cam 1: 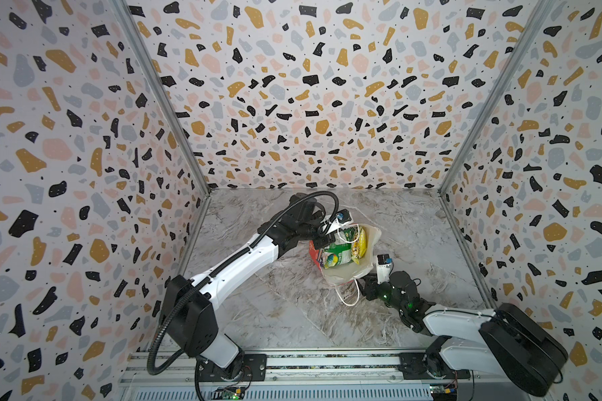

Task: Take the snacks out of the paper bag
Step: Pick up the paper bag at the center of the table.

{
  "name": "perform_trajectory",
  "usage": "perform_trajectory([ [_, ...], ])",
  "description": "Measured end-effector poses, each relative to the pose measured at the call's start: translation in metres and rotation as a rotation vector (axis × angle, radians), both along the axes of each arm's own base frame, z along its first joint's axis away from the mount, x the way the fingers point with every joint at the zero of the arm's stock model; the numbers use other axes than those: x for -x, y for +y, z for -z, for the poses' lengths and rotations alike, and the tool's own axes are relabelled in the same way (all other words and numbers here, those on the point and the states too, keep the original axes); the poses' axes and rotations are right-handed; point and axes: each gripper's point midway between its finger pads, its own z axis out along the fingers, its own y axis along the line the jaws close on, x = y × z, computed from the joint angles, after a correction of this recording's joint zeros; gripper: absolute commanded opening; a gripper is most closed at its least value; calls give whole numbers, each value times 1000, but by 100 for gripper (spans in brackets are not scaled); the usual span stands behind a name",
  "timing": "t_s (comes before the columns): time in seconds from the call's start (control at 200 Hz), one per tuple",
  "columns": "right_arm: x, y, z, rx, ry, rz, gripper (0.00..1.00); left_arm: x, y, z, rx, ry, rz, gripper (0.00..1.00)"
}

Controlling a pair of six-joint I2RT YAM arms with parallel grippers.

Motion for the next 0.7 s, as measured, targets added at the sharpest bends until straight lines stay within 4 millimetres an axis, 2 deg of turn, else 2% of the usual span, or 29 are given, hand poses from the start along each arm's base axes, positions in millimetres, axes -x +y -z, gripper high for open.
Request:
perform_trajectory([
  [0.215,3,-37,-57,-19,-71,115,42,20,3,5,53,19,1,0],
  [0.31,8,-49,-102,-41,-131,138,36,20,3,2,55,17,-9,0],
  [0.37,13,-48,-133,-60,-167,117,35,17,4,0,45,20,-20,0],
  [0.451,21,-33,-172,-87,-201,56,35,13,4,-8,39,21,-36,0],
  [0.521,30,-9,-190,-90,-202,-23,33,11,4,-10,43,29,-47,0],
  [0.591,42,22,-193,-73,-187,-107,33,11,3,-11,47,46,-54,0],
  [0.701,55,65,-176,-8,-135,-191,32,11,1,-9,48,70,-68,0],
])
